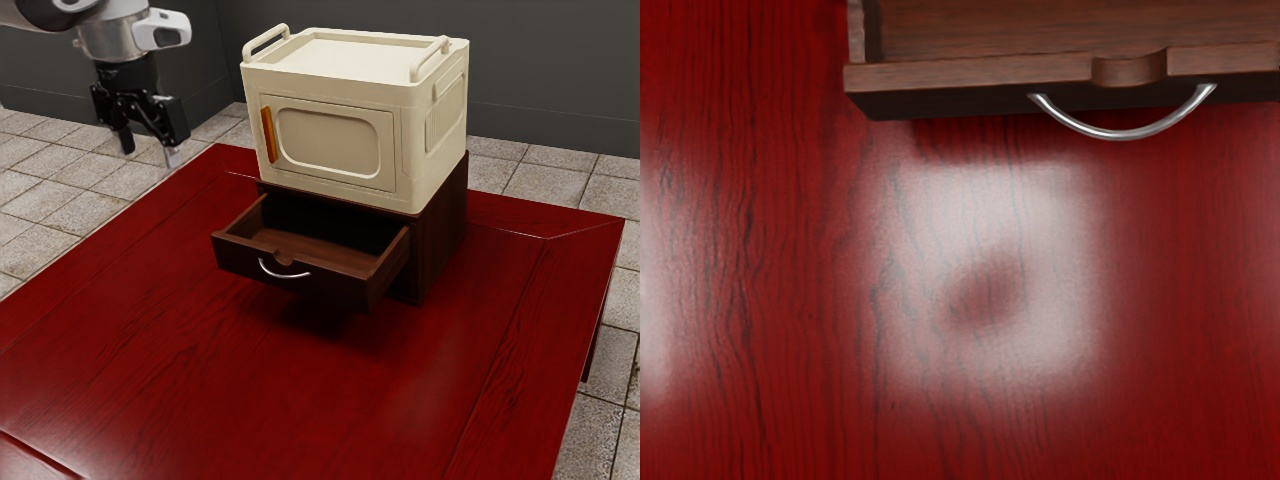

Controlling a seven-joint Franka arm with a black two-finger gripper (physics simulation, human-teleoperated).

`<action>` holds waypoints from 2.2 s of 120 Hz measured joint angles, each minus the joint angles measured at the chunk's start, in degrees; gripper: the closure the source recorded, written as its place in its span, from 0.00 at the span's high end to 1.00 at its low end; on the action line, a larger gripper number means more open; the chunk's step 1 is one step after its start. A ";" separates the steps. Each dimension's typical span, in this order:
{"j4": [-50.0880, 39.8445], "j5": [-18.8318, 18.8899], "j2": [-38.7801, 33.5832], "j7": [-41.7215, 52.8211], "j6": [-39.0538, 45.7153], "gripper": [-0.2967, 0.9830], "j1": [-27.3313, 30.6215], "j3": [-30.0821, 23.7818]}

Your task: Push the drawer handle with one arm to close the drawer

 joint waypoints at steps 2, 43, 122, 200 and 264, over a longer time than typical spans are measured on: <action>0.00 0.03 0.03 0.08 0.30 0.76 -0.01 0.01; -8.82 0.17 -2.67 1.09 6.06 0.65 -0.05 0.03; -34.58 -1.14 5.91 -6.69 47.26 0.17 -4.42 -0.43; -26.20 -1.60 15.77 -8.88 55.71 0.15 -4.73 -0.70; -14.71 -1.74 25.29 -7.23 56.14 0.15 -4.63 -0.43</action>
